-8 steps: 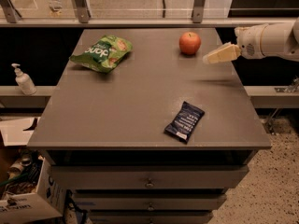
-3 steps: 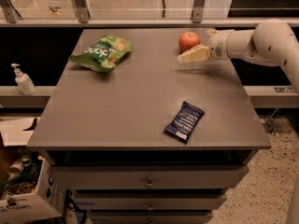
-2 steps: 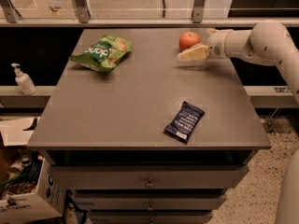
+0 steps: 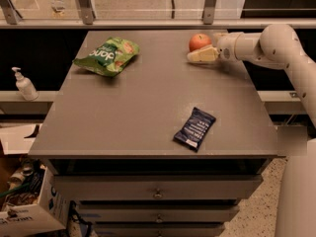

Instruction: Move apple near rxbar blueberry

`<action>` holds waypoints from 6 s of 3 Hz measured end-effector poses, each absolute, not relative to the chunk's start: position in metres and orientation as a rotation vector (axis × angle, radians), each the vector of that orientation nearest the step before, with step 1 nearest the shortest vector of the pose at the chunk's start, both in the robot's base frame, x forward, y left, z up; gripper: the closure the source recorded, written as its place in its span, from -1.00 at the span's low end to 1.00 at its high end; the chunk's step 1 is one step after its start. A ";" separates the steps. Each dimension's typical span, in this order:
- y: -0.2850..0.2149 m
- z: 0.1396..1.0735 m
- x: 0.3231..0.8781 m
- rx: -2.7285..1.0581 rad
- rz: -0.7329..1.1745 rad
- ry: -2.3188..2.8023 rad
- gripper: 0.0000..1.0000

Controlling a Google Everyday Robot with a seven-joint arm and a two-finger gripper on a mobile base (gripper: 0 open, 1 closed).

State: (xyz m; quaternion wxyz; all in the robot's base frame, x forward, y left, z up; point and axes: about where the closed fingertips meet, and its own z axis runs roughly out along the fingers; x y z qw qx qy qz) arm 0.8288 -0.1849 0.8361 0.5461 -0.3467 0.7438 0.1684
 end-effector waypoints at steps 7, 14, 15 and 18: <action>-0.173 0.853 0.717 -1.007 0.758 1.814 1.00; -0.176 0.830 0.556 -1.192 0.806 1.738 1.00; -0.187 0.817 0.550 -1.194 0.794 1.761 0.95; -0.189 0.814 0.549 -1.195 0.792 1.769 -0.43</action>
Offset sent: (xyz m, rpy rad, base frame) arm -0.0138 -0.0052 0.0211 0.0836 -0.0214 0.0223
